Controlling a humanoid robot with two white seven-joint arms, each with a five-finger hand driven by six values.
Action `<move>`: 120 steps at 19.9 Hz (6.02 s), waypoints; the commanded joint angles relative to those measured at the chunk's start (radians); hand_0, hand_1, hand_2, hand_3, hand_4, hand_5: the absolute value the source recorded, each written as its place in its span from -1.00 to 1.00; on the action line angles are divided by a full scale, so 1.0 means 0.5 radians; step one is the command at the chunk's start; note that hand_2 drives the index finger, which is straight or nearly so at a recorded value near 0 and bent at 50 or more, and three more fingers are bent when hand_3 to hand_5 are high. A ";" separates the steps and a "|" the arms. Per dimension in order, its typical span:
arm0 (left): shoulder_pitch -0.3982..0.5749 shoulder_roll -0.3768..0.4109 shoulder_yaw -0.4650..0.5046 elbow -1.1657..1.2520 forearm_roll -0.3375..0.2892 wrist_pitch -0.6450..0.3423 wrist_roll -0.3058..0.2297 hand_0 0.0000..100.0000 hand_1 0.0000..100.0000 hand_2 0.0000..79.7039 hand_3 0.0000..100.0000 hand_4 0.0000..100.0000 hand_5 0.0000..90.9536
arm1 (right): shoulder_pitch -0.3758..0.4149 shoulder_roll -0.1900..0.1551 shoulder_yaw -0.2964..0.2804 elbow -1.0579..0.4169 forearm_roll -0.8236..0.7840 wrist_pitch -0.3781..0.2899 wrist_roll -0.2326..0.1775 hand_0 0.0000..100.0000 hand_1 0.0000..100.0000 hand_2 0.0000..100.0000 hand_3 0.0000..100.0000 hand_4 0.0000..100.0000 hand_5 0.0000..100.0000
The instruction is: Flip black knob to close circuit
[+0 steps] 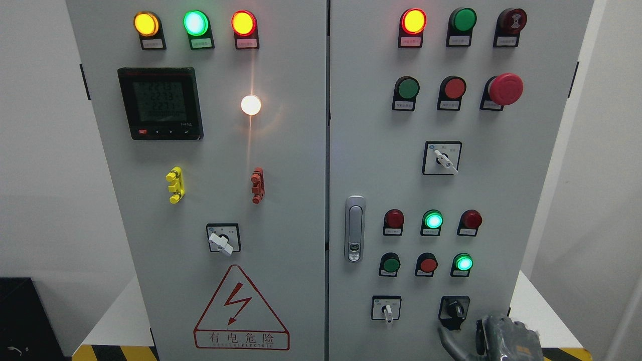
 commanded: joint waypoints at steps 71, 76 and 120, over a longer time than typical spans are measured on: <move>0.000 0.000 0.001 0.001 0.000 -0.002 0.000 -0.76 0.11 -1.00 -1.00 -1.00 -1.00 | -0.073 -0.002 -0.169 0.043 0.113 -0.003 0.048 -1.00 -0.96 0.83 1.00 0.98 0.98; 0.000 0.000 -0.002 -0.002 0.000 -0.002 0.000 -0.76 0.11 -1.00 -1.00 -1.00 -1.00 | -0.073 0.001 -0.172 0.034 0.098 0.000 0.045 -1.00 -0.96 0.83 1.00 0.98 0.98; 0.000 0.000 0.001 -0.002 0.000 -0.002 0.000 -0.76 0.11 -1.00 -1.00 -1.00 -1.00 | -0.055 0.035 -0.077 -0.006 0.012 -0.012 0.005 -1.00 -0.97 0.82 1.00 0.97 0.98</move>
